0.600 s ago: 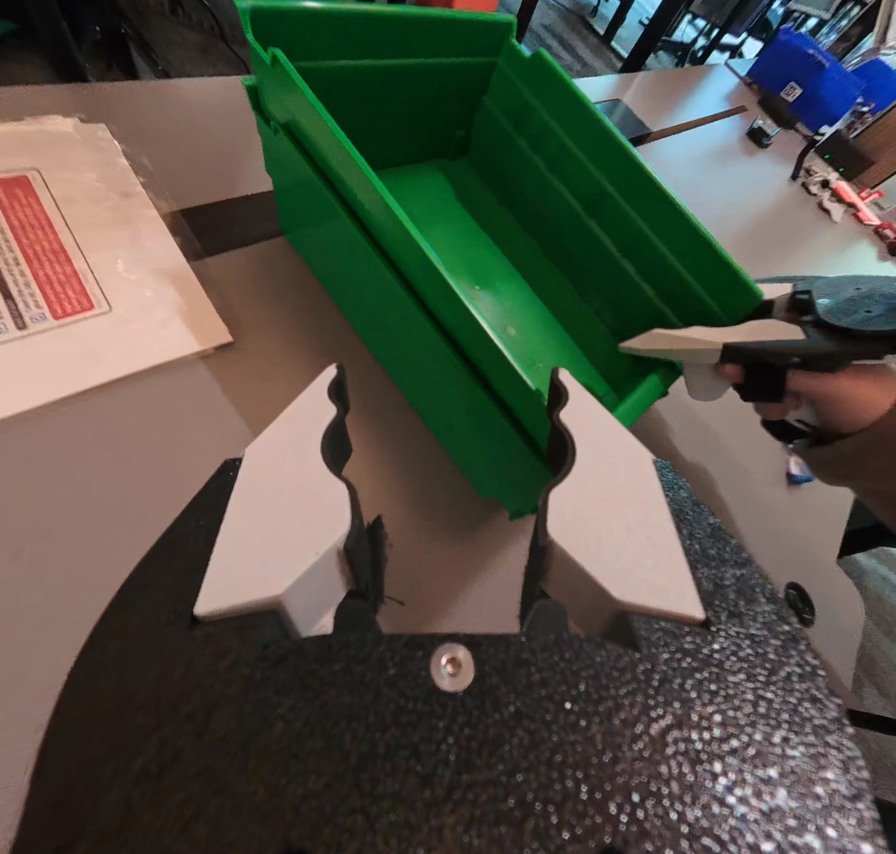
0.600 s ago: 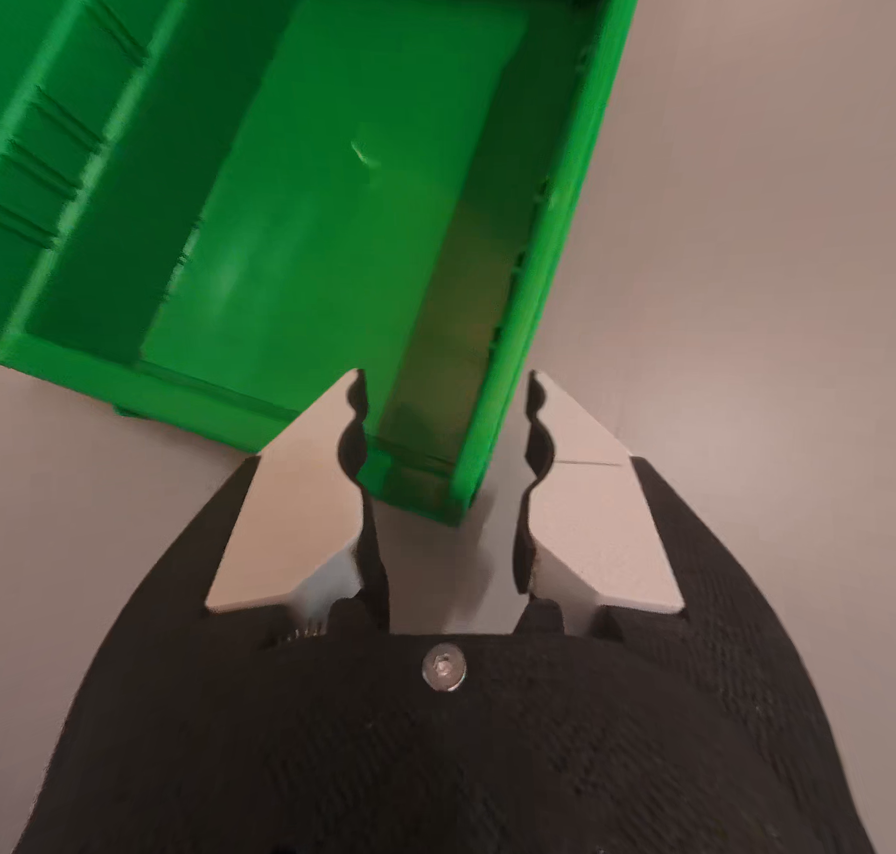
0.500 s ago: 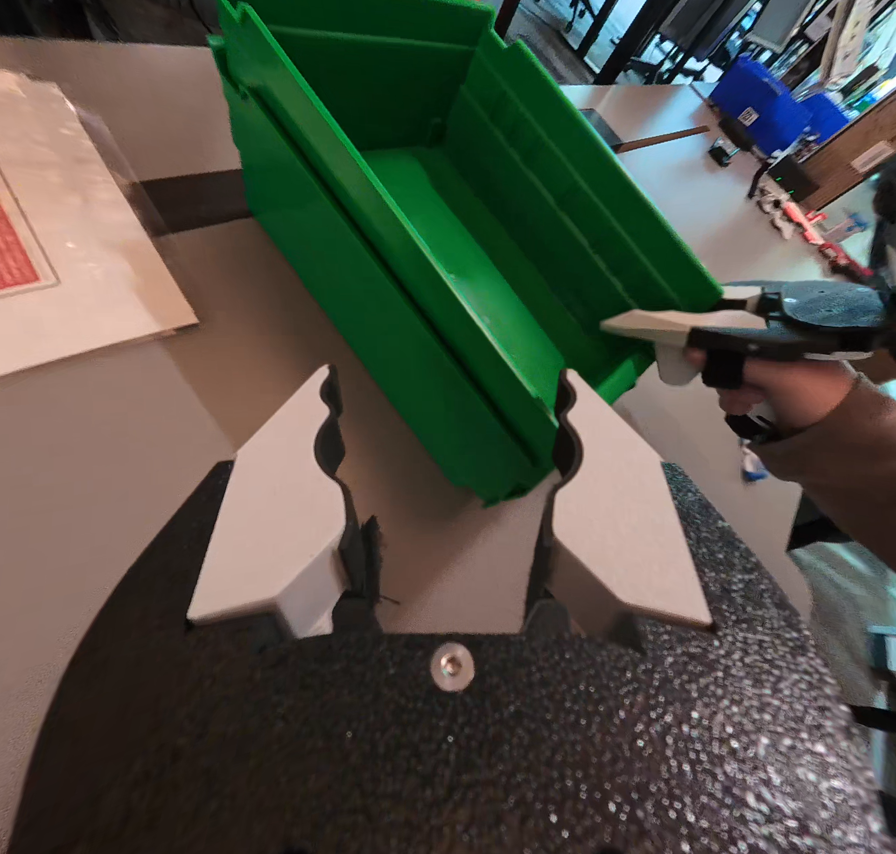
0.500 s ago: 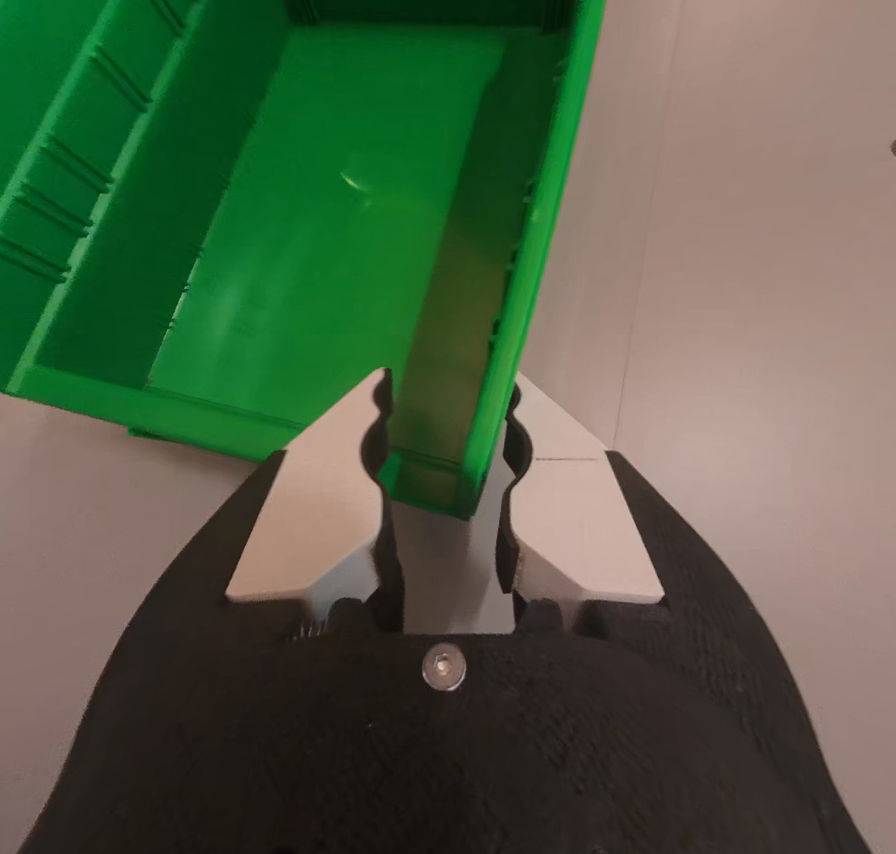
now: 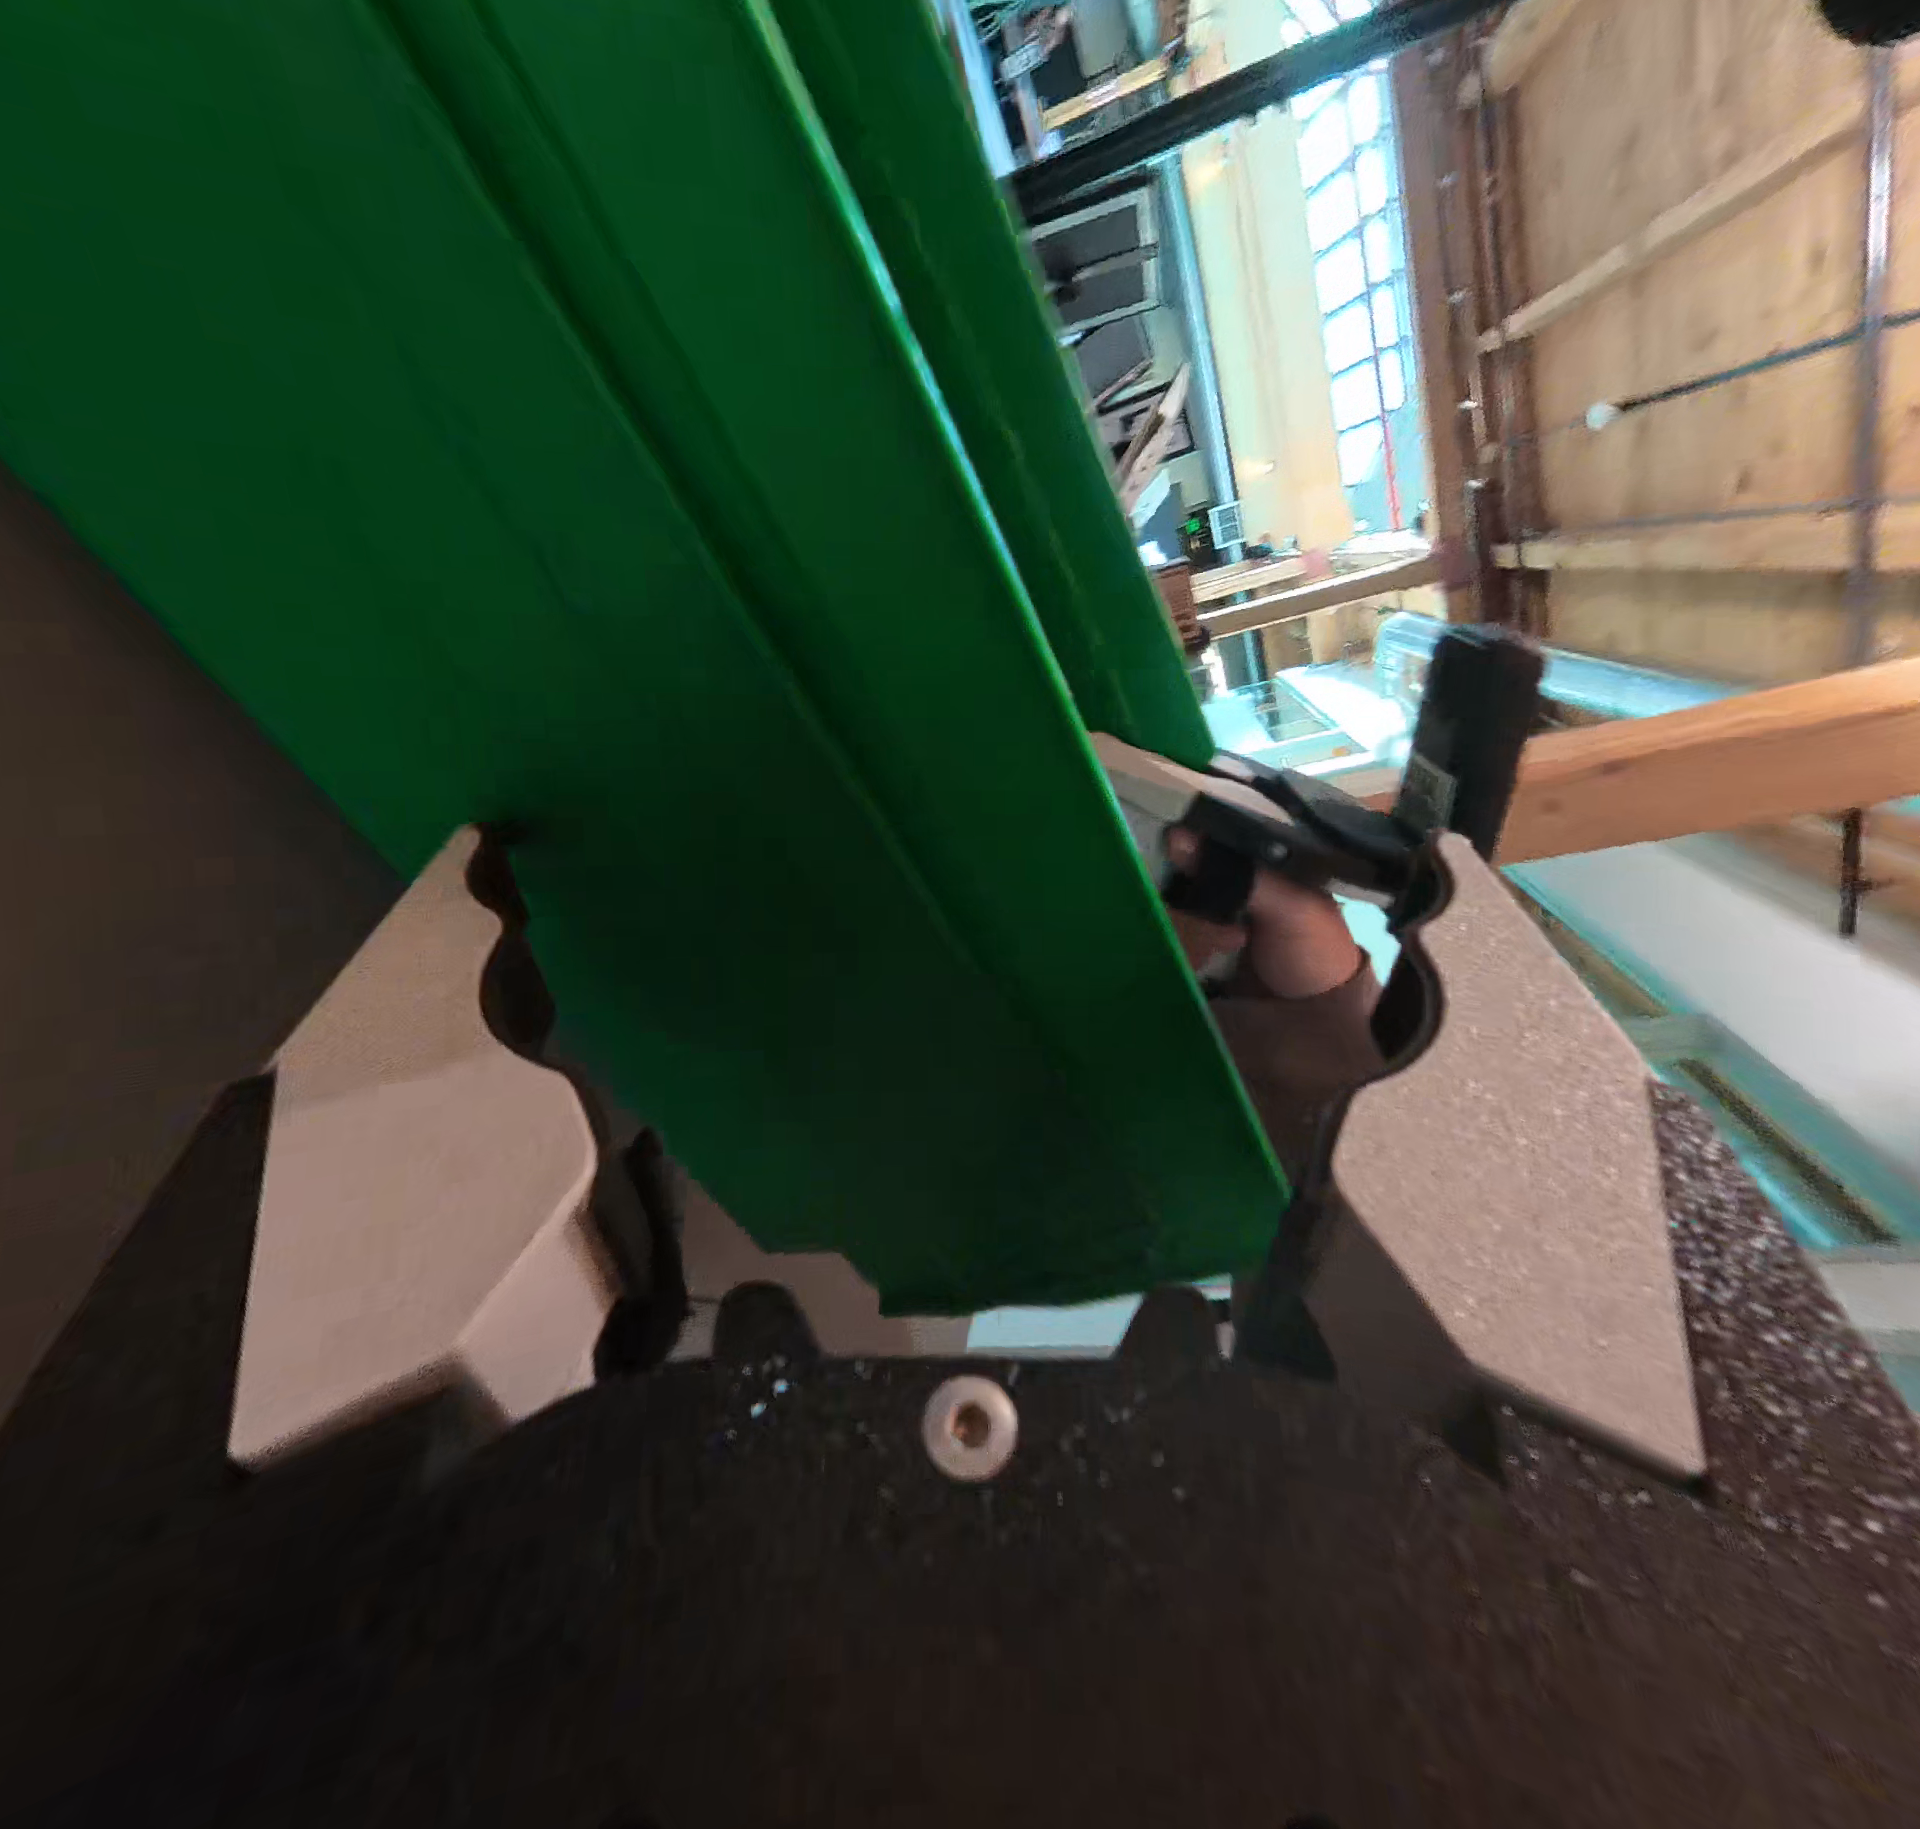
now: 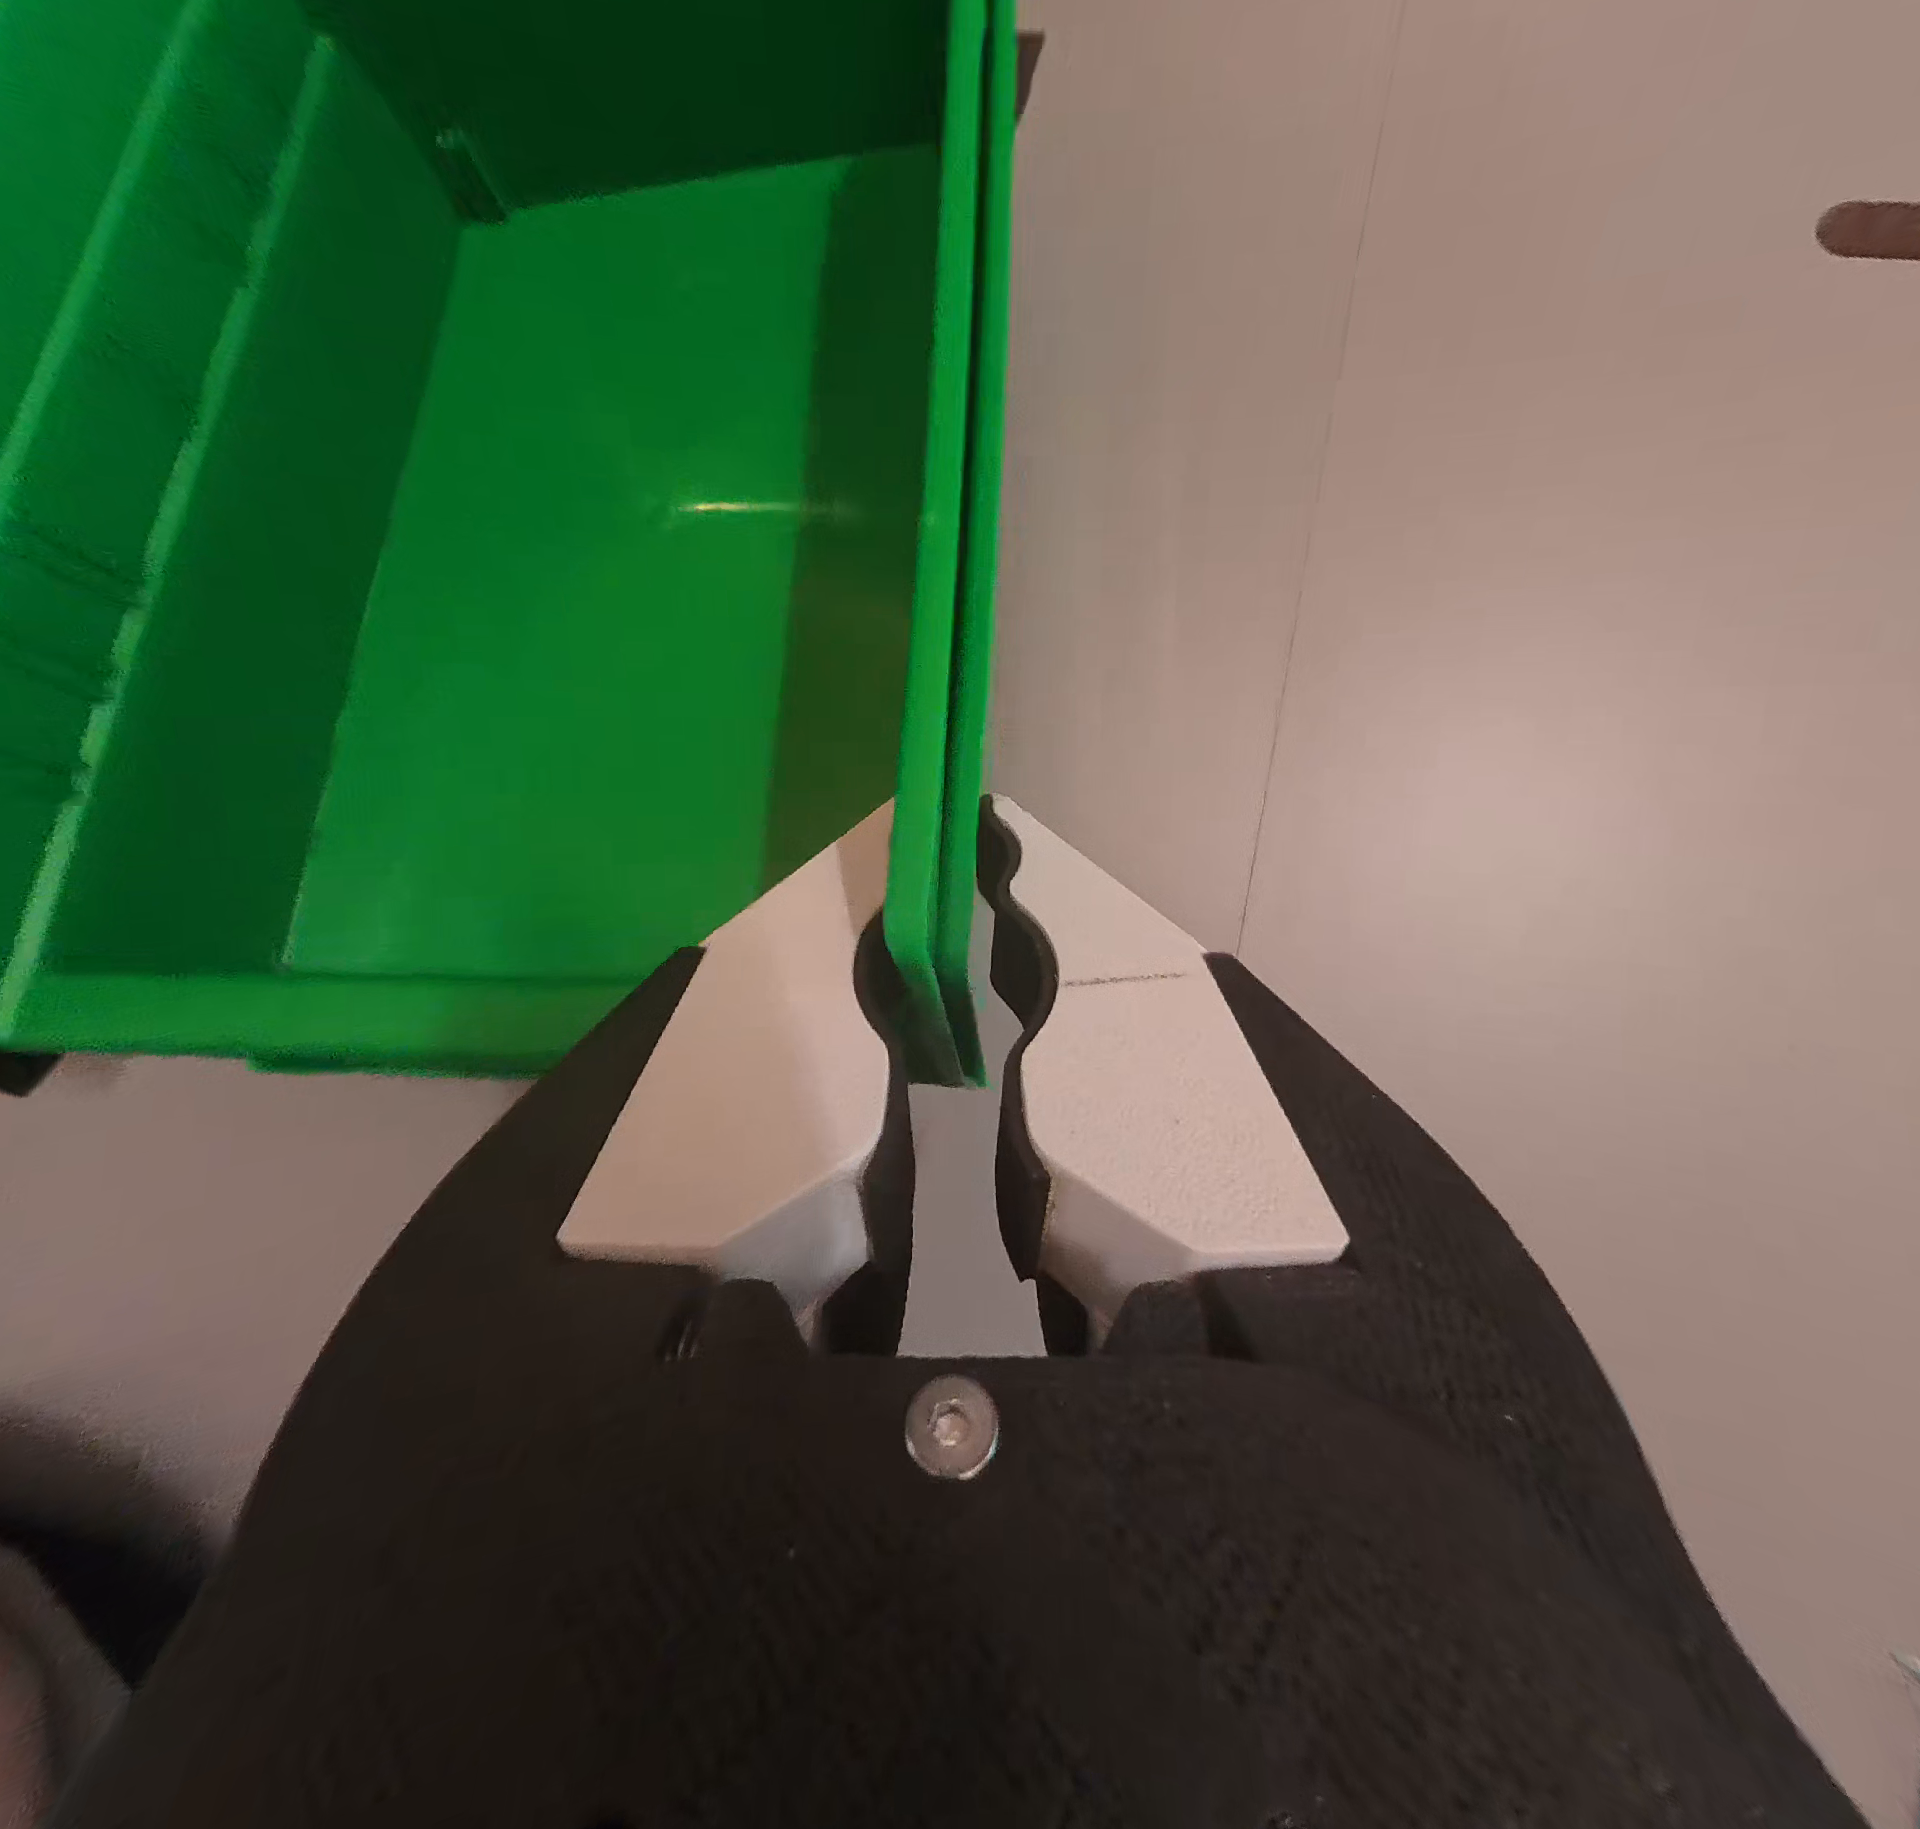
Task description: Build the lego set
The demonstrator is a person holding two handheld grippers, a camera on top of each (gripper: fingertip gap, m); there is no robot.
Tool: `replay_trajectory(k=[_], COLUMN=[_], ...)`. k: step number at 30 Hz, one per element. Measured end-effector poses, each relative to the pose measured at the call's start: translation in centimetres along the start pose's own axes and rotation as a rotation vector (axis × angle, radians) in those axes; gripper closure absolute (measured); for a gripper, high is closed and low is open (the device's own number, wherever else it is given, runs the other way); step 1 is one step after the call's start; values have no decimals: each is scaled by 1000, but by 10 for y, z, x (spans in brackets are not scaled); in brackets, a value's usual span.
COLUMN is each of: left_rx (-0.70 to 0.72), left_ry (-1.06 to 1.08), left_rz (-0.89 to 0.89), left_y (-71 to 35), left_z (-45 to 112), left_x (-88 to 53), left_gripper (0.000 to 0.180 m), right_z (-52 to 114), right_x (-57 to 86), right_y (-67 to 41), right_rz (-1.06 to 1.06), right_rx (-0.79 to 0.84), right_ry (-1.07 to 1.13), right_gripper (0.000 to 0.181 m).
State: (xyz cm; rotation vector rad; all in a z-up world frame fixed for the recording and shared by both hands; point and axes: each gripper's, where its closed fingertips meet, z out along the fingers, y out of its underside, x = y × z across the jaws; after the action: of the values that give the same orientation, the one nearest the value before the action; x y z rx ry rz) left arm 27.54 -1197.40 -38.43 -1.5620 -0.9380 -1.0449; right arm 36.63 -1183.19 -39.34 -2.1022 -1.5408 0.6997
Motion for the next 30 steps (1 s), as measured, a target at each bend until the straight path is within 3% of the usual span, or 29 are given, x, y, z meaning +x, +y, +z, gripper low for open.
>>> replay_trajectory(k=[1,5,6,8,11,14,19,23,25,28,30], left_rx=[-15,-52,-67,-89,-141,-159,-103,-97,-98,-92,-95], left_ry=[-13,-7,-21,-48,-64,-94,-163,-237,-258,-259,-259], left_rz=[-19,-111,-126,-148,-127,-118,-111,-85,-64,-47,-27], left_y=[2,8,11,16,24,26,12,13,14,14,15], left_z=[1,3,2,-5,-12,-12,-19,-14,-12,-11,-10], left_x=[-3,-10,-16,-29,-34,-37,-49,-46,-44,-42,-41], left_gripper=[21,22,32,67,97,99,102,102,101,101,101], right_z=[-3,-15,-16,-19,-21,-23,-28,-27,-14,19,37], right_x=[-2,-7,-8,-7,-11,-15,-40,-30,-22,-10,-2], right_y=[0,1,1,4,9,12,15,-2,-5,7,11], right_rz=[-10,-95,-115,-161,-168,-214,-176,-257,-279,-230,-242], right_rx=[8,45,50,56,72,92,99,130,74,-150,-246], right_ry=[10,65,71,60,-8,-4,-178,9,71,20,-3], right_gripper=[176,176,175,175,170,167,133,127,127,115,121])
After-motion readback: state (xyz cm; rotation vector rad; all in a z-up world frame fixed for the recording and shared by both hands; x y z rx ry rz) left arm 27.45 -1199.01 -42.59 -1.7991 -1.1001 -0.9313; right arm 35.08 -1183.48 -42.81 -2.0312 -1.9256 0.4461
